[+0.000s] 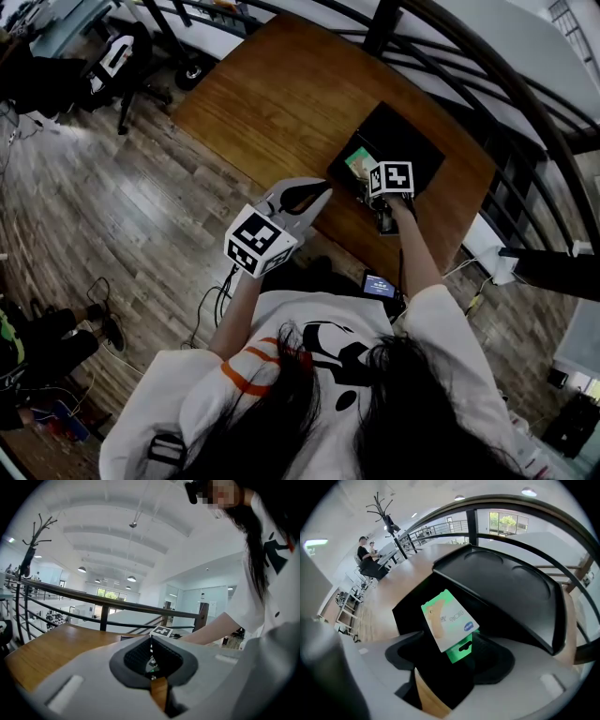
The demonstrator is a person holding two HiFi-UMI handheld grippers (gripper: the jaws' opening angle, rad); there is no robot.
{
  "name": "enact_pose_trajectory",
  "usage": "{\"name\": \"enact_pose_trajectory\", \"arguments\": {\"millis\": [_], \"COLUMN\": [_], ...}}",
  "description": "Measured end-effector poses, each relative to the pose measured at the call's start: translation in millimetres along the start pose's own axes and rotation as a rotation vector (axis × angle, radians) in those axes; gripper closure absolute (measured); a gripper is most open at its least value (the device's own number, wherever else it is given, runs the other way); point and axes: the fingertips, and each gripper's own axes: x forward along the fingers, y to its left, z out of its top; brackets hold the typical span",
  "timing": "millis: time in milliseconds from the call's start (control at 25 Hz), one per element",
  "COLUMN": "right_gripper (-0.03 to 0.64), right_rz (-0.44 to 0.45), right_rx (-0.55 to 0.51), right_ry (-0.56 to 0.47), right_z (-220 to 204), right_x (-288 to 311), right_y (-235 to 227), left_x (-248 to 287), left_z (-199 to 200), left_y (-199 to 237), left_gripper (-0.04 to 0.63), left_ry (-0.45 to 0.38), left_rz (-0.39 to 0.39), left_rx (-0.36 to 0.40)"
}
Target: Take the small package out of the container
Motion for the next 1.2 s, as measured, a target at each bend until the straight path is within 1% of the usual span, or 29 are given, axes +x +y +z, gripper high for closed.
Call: {"name": "enact_pose_trajectory", "arguments": {"millis": [40, 80, 120, 160, 200, 280, 320, 360, 480, 680, 760, 880, 920, 1040, 1200], "right_gripper": [0.279, 0.275, 0.256, 0.215, 0.196, 0.181, 0.175, 0.187, 0.199, 0.169, 0.176, 0.215, 0.216, 0.218, 0.224], "right_rz": [0.01, 0.011, 0.006, -0.003, -0.012, -0.026, -0.029, -0.027, -0.009, -0.025, -0.039, -0.072, -0.076, -0.072, -0.041], "right_rx": [0.0, 0.0, -0.009, -0.032, -0.07, -0.162, -0.197, -0.218, -0.21, -0.145, -0.155, -0.199, -0.206, -0.216, -0.207], "right_ry": [-0.015, -0.03, -0.047, -0.067, -0.085, -0.101, -0.093, -0.077, -0.054, -0.059, -0.054, -0.054, -0.058, -0.064, -0.07], "right_z": [3, 6, 9, 13, 16, 20, 20, 20, 17, 12, 11, 13, 13, 12, 11], "right_x": [1, 1, 1, 0, -2, -3, -2, -1, 5, 17, 17, 17, 17, 16, 13], "right_y": [4, 6, 6, 5, 5, 3, 2, 0, -3, -11, -12, -13, -14, -15, -11], "left_x": [-1, -3, -4, -6, -8, -11, -11, -12, -12, -18, -20, -22, -21, -21, -24], "left_z": [0, 0, 0, 0, -1, -3, -4, -5, -5, -7, -8, -10, -10, -9, -7], "left_y": [1, 2, 3, 4, 6, 9, 10, 11, 12, 12, 13, 18, 18, 16, 17], "left_gripper": [0.595, 0.595, 0.595, 0.595, 0.595, 0.595, 0.595, 0.595, 0.595, 0.595, 0.595, 0.595, 0.595, 0.595, 0.595], "left_ry": [0.0, 0.0, -0.001, -0.002, -0.001, 0.003, 0.007, 0.009, 0.012, 0.018, 0.023, 0.03, 0.03, 0.027, 0.022], "left_rz": [0.004, 0.009, 0.013, 0.018, 0.023, 0.033, 0.037, 0.04, 0.046, 0.055, 0.061, 0.064, 0.063, 0.061, 0.063], "left_rx": [-0.001, -0.002, -0.003, -0.005, -0.007, -0.011, -0.013, -0.015, -0.019, -0.02, -0.024, -0.027, -0.027, -0.023, -0.018]}}
